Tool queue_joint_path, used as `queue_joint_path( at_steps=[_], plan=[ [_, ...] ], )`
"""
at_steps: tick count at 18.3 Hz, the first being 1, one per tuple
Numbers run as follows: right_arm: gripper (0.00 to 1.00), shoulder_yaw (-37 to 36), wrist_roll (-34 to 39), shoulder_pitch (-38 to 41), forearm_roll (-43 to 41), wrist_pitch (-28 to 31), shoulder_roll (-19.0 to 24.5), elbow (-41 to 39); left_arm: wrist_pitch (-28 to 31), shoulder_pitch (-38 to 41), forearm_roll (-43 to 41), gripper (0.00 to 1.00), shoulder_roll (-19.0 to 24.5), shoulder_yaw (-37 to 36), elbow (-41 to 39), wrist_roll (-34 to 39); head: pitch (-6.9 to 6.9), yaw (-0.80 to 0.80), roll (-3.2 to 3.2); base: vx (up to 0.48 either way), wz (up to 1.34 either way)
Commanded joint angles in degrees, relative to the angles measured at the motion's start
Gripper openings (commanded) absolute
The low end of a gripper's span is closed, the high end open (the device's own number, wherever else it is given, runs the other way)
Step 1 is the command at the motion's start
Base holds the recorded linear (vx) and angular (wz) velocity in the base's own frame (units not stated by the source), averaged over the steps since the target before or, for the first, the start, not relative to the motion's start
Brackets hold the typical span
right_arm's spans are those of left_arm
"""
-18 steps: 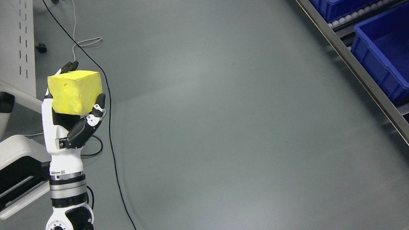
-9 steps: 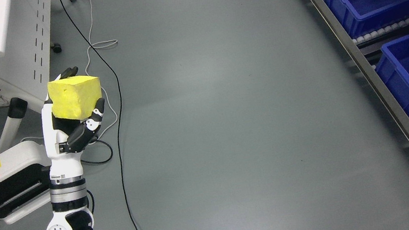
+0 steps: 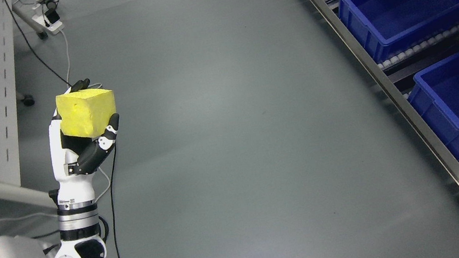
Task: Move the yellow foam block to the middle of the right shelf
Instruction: 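Carry the cube in the left hand while driving toward the blue bin shelf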
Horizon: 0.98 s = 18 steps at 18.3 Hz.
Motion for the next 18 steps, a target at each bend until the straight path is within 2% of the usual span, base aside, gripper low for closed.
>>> queue_joint_path(
  at_steps=[1, 18],
  plan=[
    [1.00, 0.00, -0.04, 0.09, 0.18, -0.07, -1.00, -1.00, -0.01, -1.81, 0.01, 0.00, 0.99, 0.01, 0.30, -0.01, 0.00, 0.00, 0.00, 0.490, -0.36],
    [1.00, 0.00, -0.04, 0.09, 0.18, -0.07, -1.00, -1.00, 0.08, -1.72, -0.61, 0.00, 0.99, -0.34, 0.30, 0.08, 0.00, 0.00, 0.00, 0.511, -0.39]
  ],
)
